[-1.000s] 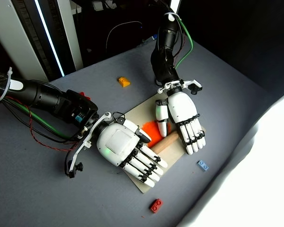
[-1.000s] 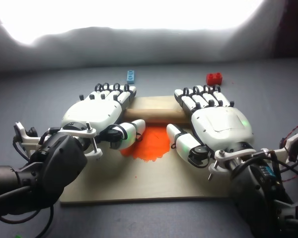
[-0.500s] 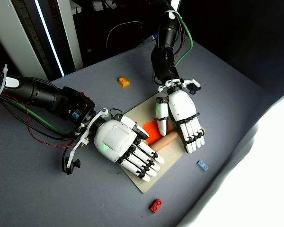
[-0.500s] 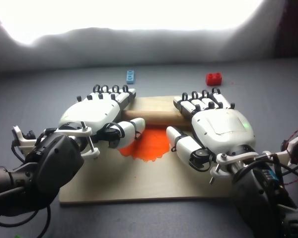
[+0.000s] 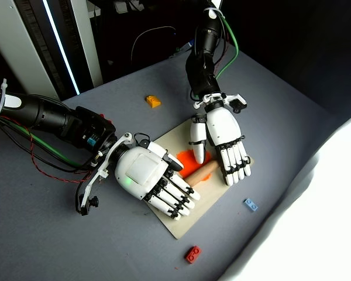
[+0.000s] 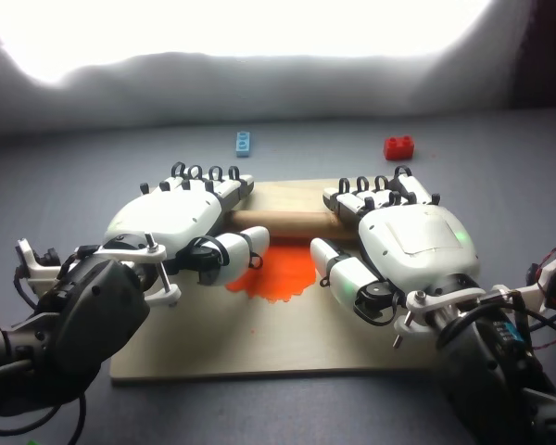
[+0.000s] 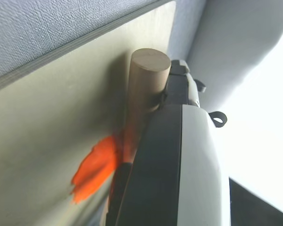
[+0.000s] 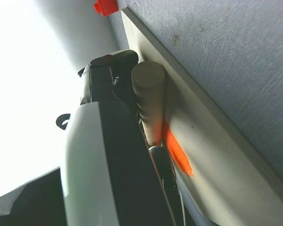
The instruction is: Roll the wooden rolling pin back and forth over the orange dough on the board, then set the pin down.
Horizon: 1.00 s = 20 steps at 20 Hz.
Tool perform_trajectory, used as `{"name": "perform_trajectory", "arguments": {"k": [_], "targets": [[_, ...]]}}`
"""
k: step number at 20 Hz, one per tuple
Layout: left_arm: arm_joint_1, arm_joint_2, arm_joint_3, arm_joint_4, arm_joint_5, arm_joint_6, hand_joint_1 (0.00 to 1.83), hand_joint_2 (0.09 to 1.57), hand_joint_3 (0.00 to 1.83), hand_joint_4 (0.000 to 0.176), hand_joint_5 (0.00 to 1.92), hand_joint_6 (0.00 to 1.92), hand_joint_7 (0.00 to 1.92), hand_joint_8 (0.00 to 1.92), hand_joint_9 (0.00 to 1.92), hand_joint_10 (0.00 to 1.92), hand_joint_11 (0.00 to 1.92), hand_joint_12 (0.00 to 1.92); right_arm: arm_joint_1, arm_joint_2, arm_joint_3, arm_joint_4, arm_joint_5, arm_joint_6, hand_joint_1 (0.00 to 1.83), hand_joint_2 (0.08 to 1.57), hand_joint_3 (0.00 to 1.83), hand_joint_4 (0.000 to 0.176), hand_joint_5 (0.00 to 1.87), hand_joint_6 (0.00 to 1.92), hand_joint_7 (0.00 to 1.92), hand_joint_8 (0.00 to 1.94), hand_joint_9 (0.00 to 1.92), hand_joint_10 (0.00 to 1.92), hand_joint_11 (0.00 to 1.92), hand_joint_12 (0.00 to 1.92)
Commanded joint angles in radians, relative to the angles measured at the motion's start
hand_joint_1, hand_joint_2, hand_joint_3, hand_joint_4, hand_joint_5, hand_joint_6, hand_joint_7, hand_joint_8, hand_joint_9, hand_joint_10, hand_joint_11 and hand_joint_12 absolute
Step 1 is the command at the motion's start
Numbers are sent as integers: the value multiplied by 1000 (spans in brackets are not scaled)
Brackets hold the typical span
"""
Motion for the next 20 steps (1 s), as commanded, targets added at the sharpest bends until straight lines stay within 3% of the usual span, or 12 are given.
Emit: {"name": "perform_trajectory", "arguments": {"k": [1,20], "targets": [[7,6,-5,11,-32,2,0,1552,1,0,149,10,207,5,162,15,18,19,-12,2,-6,-25,37,-3,0,1568,0,0,399,7,456,3,467,27,0,1052],[50,73,-97,12,-51,3,0,1551,0,0,145,2,169,2,142,6,8,6,-32,26,-68,-28,49,-23,0,1568,0,0,383,0,449,1,462,7,0,1025]]}}
